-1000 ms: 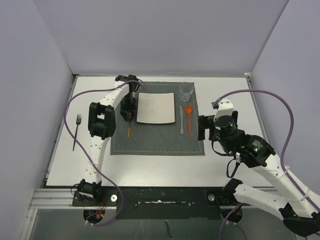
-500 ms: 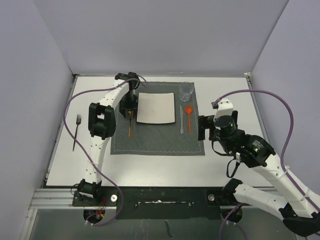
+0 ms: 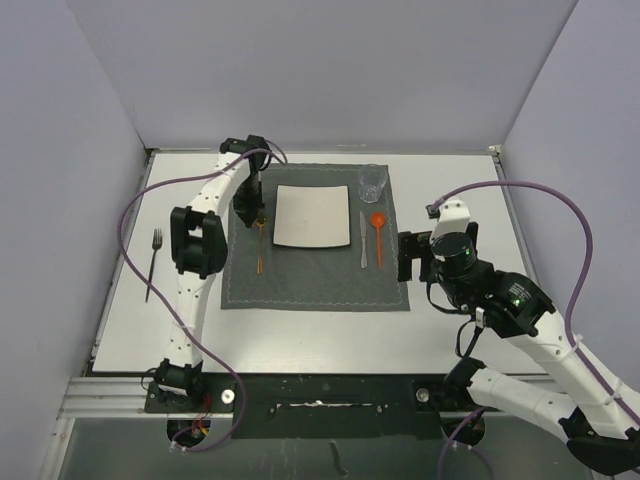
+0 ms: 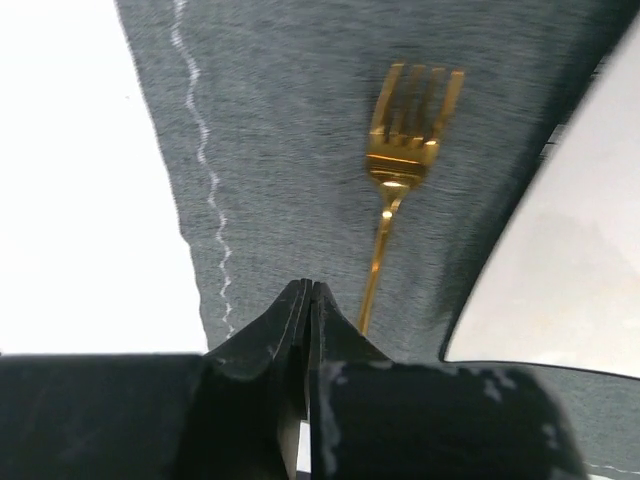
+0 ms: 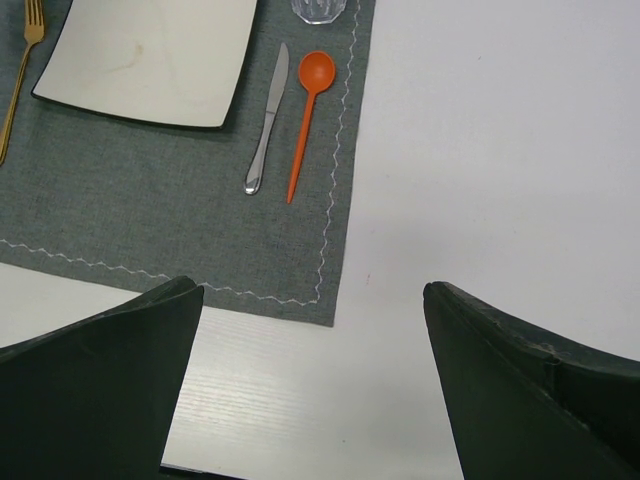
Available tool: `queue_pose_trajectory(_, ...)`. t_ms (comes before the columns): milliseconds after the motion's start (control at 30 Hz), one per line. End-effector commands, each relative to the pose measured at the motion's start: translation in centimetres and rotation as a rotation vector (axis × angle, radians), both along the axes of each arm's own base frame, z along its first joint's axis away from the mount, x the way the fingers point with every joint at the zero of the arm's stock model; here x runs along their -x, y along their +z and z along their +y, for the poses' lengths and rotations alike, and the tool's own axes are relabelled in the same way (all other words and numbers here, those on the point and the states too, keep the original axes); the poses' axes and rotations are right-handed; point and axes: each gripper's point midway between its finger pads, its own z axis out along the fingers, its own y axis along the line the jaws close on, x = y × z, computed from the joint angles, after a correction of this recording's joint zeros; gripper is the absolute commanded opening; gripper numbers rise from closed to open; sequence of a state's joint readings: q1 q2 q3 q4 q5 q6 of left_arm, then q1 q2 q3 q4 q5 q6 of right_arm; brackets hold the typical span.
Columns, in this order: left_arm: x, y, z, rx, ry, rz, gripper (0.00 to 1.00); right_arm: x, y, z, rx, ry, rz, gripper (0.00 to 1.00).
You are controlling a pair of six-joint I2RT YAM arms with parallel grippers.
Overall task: Set the dinner table for one person
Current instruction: Place the fork on the napkin, then pick up the fork at the center of the board.
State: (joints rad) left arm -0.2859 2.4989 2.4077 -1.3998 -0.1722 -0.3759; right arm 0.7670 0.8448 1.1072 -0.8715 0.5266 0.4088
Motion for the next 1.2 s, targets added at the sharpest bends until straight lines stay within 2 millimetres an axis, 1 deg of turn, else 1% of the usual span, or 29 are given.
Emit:
queue_pose_trajectory(0, 1.6, 0.1, 2.7, -0.010, 0.120, 0.063, 0.00, 0.1, 2.4, 0.0, -0.063, -0.007, -0.056, 0.98)
queue_pose_trajectory(100, 2.2, -1.6, 2.8, -0.010, 0.131, 0.079, 0.00, 0.3, 2.4, -0.3, -0.063, -0.010, -0.056, 0.98)
queue_pose_trajectory(167, 2.5, -2.3, 3.0, -0.009, 0.140, 0.092, 0.00, 0.4, 2.4, -0.4, -0.062, -0.011, -0.057, 0.98)
queue_pose_trajectory(333, 2.7, -3.7, 3.5, -0.016, 0.151, 0.123, 0.00, 0.5, 2.5, -0.6, -0.060, -0.018, -0.060, 0.98)
queue_pose_trajectory(400, 2.8, -3.9, 3.5, -0.019, 0.152, 0.129, 0.00, 0.5, 2.5, -0.6, -0.061, -0.019, -0.062, 0.98)
queue_pose_trajectory(533, 2.7, -3.8, 3.4, -0.014, 0.148, 0.119, 0.00, 0.5, 2.5, -0.7, -0.063, -0.019, -0.061, 0.98)
queue_pose_trajectory(767, 1.7, -2.1, 3.4, -0.005, 0.129, 0.070, 0.00, 0.6, 2.5, -0.7, -0.064, -0.019, -0.060, 0.98)
queue_pose_trajectory(833, 1.5, -1.5, 3.1, 0.010, 0.117, 0.061, 0.00, 0.6, 2.6, -0.7, -0.068, -0.018, -0.062, 0.98)
queue_pose_trajectory(900, 1.0, -0.4, 2.6, 0.029, 0.098, 0.033, 0.00, 0.6, 2.6, -0.7, -0.068, -0.017, -0.062, 0.98)
queue_pose_trajectory(1000, -0.1, 2.6, 1.7, 0.060, 0.076, -0.061, 0.00, 0.6, 2.7, -0.7, -0.068, -0.017, -0.068, 0.98)
queue_pose_trajectory(1067, -1.0, 5.6, 1.1, 0.098, 0.057, -0.145, 0.00, 0.5, 2.8, -0.6, -0.068, -0.013, -0.071, 0.98)
queue_pose_trajectory(1167, -2.1, 10.6, 0.8, 0.131, 0.030, -0.276, 0.00, 0.4, 2.9, -0.6, -0.065, -0.012, -0.073, 0.98)
